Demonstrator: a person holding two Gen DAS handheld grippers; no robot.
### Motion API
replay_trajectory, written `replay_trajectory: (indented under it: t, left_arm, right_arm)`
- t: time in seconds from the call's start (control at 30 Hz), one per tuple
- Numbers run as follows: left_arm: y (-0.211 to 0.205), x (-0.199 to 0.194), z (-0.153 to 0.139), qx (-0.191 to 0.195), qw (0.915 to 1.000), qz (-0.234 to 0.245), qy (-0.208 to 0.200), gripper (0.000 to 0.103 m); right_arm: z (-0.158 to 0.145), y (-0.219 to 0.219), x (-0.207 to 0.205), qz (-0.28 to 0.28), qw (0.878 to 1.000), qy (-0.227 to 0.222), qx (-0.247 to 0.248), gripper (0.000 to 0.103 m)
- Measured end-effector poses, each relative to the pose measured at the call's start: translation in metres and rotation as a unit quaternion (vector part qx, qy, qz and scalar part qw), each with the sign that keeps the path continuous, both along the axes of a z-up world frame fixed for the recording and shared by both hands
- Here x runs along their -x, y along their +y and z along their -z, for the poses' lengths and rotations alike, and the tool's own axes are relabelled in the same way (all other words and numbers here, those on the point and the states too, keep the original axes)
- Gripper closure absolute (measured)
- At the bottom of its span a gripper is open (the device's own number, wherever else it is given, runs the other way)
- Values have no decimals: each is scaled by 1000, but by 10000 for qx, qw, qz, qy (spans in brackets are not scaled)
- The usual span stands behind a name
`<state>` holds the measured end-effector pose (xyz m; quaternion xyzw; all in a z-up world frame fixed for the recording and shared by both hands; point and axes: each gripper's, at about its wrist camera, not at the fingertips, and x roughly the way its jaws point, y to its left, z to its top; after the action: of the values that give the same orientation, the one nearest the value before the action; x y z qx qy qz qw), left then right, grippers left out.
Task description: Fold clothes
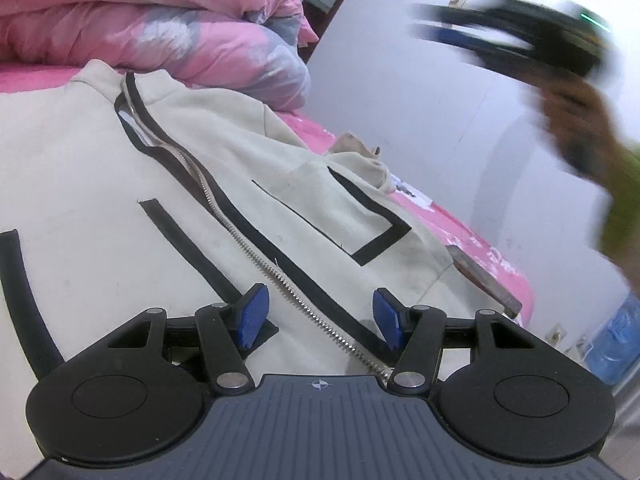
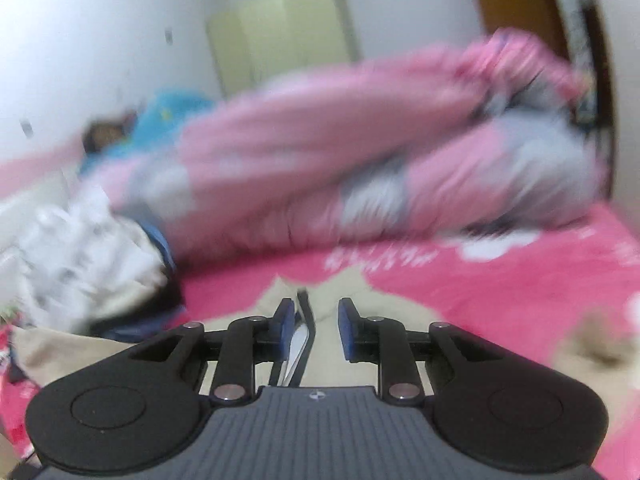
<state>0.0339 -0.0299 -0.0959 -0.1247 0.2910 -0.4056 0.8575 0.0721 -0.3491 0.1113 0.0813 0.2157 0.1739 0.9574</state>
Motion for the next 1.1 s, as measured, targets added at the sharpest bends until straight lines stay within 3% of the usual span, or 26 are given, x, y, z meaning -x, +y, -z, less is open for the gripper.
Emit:
replay_trajectory:
  t: [0.03,0.17,0.27,0.37,0.5,0.63,0.87,1.1]
  left_arm:
    - [0,2,-2,11,10000,29,-40,45]
    - [-3,21,-15,-28,9980,286,-557,45]
    - [-14,48,-28,-396,9914,755,-995,45]
    - [-30,80,-33,-1037,9800,1094,-1303,45]
    - [-49,114,-32,-1994,9542,1320,-1798,45]
    - [-58,121,-33,-2528,9375,1109,-2118,46]
    - [-72,117,-35,-3055,9183,1136,-2245,51]
    - [-70,121,-50,-2978,9141,1109,-2518,57]
  right_arm:
    - [-18,-15,39,160,9997,-178,-27,63]
    - [-46,-58,178,924,9941,-558,-48,63]
    - [-20,-73,245,1397,9896,-275,-210,63]
    - [34,-75,276,1518,9853,230,-754,62]
    - [109,-64,270,1131,9734,732,-1854,63]
    - [158,-51,242,819,9577,1026,-2562,63]
    - [205,-58,210,853,9172,1329,-3657,63]
    - [221,-50,198,639,9028,1410,-4013,63]
